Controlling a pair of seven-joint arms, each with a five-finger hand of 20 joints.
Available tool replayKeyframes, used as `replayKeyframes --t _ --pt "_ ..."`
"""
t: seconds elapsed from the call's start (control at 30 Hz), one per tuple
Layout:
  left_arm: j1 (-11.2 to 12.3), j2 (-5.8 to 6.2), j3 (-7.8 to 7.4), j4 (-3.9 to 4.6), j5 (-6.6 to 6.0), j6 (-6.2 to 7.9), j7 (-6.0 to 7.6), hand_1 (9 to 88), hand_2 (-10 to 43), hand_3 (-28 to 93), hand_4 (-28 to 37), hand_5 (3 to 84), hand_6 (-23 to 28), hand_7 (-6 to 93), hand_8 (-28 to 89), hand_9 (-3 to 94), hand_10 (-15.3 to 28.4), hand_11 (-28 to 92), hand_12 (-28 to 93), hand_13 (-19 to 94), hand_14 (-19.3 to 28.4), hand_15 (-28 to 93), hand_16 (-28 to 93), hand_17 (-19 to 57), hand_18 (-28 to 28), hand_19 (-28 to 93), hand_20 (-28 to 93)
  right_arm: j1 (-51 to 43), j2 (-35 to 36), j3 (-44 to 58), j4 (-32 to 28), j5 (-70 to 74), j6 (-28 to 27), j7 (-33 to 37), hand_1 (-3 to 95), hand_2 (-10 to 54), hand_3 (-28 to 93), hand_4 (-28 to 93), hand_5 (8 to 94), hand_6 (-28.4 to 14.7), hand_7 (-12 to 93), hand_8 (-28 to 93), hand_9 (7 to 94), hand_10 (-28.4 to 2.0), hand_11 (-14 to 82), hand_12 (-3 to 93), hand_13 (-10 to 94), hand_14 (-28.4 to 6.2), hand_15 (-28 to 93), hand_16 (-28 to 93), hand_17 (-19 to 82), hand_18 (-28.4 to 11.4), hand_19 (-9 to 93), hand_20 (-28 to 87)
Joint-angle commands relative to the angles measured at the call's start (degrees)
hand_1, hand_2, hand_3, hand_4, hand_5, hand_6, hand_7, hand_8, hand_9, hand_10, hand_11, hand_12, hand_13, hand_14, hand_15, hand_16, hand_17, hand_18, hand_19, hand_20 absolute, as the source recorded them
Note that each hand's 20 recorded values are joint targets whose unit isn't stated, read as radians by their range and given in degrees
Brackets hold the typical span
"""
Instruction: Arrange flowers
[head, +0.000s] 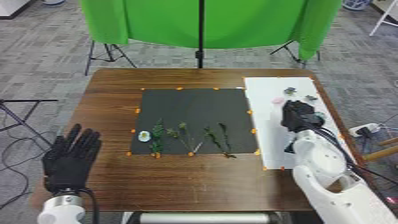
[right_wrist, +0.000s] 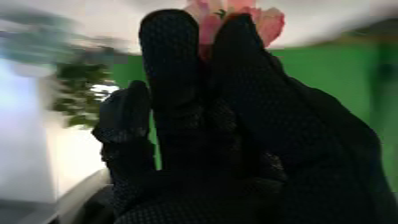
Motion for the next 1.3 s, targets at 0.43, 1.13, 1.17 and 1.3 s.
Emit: replayKeyframes --t 0.43,1.13,1.17,1.3 --pt "-2.9 1.04 3.58 1.39 -1.70 0.99 -0.36 26.4 14.0 80 -28.3 42.0 8.9 10.2 -10 41.7 16.6 24 12 32 16.9 39 -6 -6.1 14.1 35 13 34.7 -22.4 -31.8 17.8 -3.0 -4.9 -26.1 63.1 -9.5 71 -28 72.8 -0.4 50 1 81.8 -11.4 17.9 43.8 74 -5.9 44 42 37 -21.9 90 41" --pt "-7.1 5.00 6.72 2.41 -2.45 -0.49 -0.30 26.5 14.1 80 -28.3 42.3 9.0 10.5 -10 42.2 16.6 24 12 32 16.9 40 -6 -6.1 14.2 35 13 28.0 -32.7 -29.2 30.2 -18.3 -4.7 -22.1 63.1 -9.5 70 -28 70.6 0.3 43 -6 78.2 -10.6 13.6 40.7 72 -5.1 43 42 35 -21.5 87 41" --pt "-6.6 5.01 6.55 2.15 -2.47 -0.37 -0.10 26.5 14.1 79 -28.3 42.3 8.9 10.5 -10 42.2 16.6 24 12 32 16.9 40 -6 -6.1 14.2 35 13 27.8 -32.8 -28.8 30.1 -18.7 -5.0 -22.6 63.0 -9.5 70 -28 70.3 0.2 43 -6 78.0 -10.6 13.7 40.7 71 -5.1 43 42 35 -21.5 87 41" --pt "-6.4 4.73 6.22 2.23 -2.84 -0.06 0.39 26.5 14.1 80 -28.3 42.3 8.8 10.6 -10 42.2 16.6 24 12 32 16.9 40 -6 -6.1 14.2 35 13 28.8 -32.1 -29.9 29.6 -15.8 -4.7 -20.3 62.6 -9.5 70 -28 69.0 0.1 37 -7 75.9 -10.3 12.7 38.3 69 -5.6 46 41 35 -21.6 87 41"
